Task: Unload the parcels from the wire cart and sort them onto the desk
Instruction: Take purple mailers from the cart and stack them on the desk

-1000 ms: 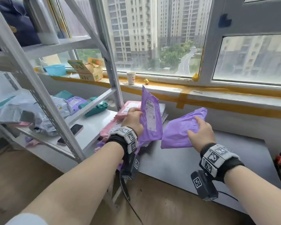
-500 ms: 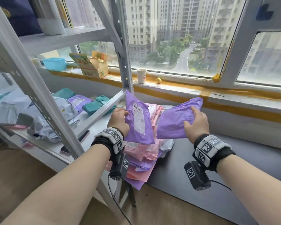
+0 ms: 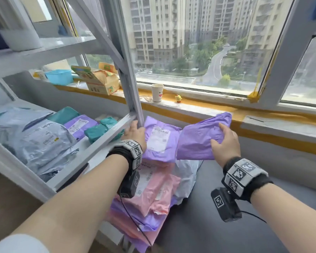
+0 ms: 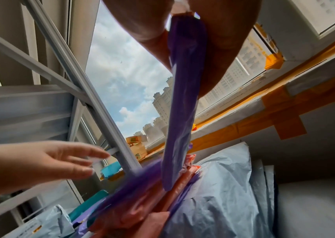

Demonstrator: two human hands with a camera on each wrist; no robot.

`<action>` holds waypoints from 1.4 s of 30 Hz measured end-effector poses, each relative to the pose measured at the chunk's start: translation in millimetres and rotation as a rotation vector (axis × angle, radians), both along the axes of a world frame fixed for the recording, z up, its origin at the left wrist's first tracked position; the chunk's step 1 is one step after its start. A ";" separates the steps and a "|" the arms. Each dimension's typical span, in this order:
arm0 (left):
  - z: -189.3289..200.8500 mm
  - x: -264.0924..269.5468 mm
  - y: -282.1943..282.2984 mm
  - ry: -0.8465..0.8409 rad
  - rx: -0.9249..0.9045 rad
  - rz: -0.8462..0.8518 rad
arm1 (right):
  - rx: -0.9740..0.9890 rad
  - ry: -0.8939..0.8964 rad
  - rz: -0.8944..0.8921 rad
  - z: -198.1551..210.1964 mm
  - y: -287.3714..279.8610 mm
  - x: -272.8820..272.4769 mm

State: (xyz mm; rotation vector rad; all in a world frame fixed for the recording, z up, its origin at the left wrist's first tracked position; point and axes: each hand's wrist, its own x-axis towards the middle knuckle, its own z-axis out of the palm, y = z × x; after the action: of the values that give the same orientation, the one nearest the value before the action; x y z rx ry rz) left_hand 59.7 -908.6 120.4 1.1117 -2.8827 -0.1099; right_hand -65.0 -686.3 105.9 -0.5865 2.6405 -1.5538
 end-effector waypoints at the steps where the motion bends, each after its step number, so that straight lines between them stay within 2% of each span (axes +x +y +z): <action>1: -11.3 -4.8 3.1 -0.083 0.005 -0.033 | 0.000 0.007 0.005 -1.7 0.0 -4.3; 5: -55.3 -11.7 14.5 -0.334 0.182 -0.112 | -0.027 0.012 0.004 -6.5 -5.7 -11.5; 12: -57.7 -14.0 -15.6 -0.244 0.140 -0.244 | -0.096 0.034 -0.091 -0.6 -30.2 -13.7; 19: -59.7 -11.7 -24.2 -0.316 0.199 -0.362 | -0.216 0.143 -0.296 22.5 -42.5 -9.8; 22: -60.6 -13.8 -27.7 -0.295 0.226 -0.369 | -0.221 0.154 -0.322 32.0 -48.0 -7.2; 24: -55.5 -13.5 -28.5 -0.175 0.265 -0.313 | -0.186 0.121 -0.280 31.9 -56.6 -6.1; 28: -37.1 -11.0 -37.8 0.315 0.509 -0.080 | -0.136 0.049 -0.171 27.1 -80.7 -0.8; 30: -31.3 -8.4 -41.5 0.490 0.647 0.004 | -0.149 0.012 -0.121 22.4 -93.8 3.3; 33: -27.4 -1.2 -41.7 0.521 0.958 0.058 | -0.183 -0.032 -0.084 17.8 -114.8 6.3; 34: -27.0 1.4 -41.5 0.494 0.989 0.044 | -0.192 -0.045 -0.086 16.9 -121.9 5.4; 39: -29.5 5.7 -48.5 0.358 0.680 -0.093 | -0.211 -0.133 -0.150 8.9 -155.2 -7.9; 42: -34.3 3.8 -53.1 0.277 0.593 -0.134 | -0.065 -0.262 -0.086 7.0 -168.5 -16.4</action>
State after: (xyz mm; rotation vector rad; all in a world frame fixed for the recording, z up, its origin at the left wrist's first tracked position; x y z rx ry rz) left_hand 63.5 -961.7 86.0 0.8579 -2.7228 -1.0873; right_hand -81.4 -854.8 112.9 -0.2525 2.4570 -1.6186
